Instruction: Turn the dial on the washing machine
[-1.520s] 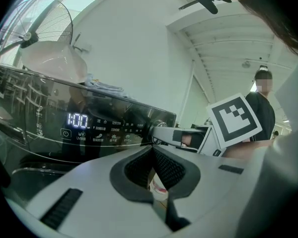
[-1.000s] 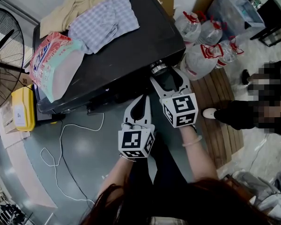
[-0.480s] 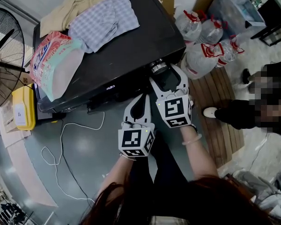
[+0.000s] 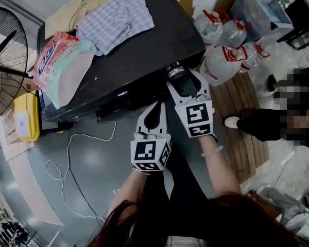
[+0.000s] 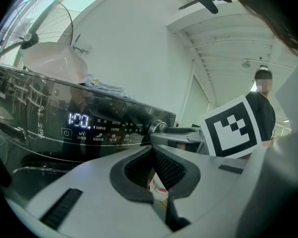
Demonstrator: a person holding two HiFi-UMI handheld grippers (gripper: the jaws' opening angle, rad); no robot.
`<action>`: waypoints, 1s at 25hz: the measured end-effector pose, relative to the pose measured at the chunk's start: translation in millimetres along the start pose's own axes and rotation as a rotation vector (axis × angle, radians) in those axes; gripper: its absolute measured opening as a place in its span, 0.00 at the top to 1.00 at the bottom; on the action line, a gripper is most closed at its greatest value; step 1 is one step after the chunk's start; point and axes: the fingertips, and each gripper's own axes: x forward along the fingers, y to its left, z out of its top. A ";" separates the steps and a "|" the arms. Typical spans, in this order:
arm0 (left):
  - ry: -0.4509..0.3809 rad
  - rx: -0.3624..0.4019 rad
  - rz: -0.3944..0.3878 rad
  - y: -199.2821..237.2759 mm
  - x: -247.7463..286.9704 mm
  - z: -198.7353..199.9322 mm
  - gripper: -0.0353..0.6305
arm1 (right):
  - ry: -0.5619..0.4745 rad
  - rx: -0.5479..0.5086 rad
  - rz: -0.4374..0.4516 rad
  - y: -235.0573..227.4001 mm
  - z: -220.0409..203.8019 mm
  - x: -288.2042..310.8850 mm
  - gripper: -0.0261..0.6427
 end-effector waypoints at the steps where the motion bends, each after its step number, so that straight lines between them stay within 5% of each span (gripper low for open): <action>1: 0.001 0.000 -0.001 0.0 -0.2 -0.6 0.92 | -0.001 0.011 0.002 0.1 -0.1 0.1 0.53; 25: 0.014 -0.011 0.000 0.7 2.5 -6.4 0.92 | -0.046 0.265 0.044 -5.8 -4.2 -1.1 0.52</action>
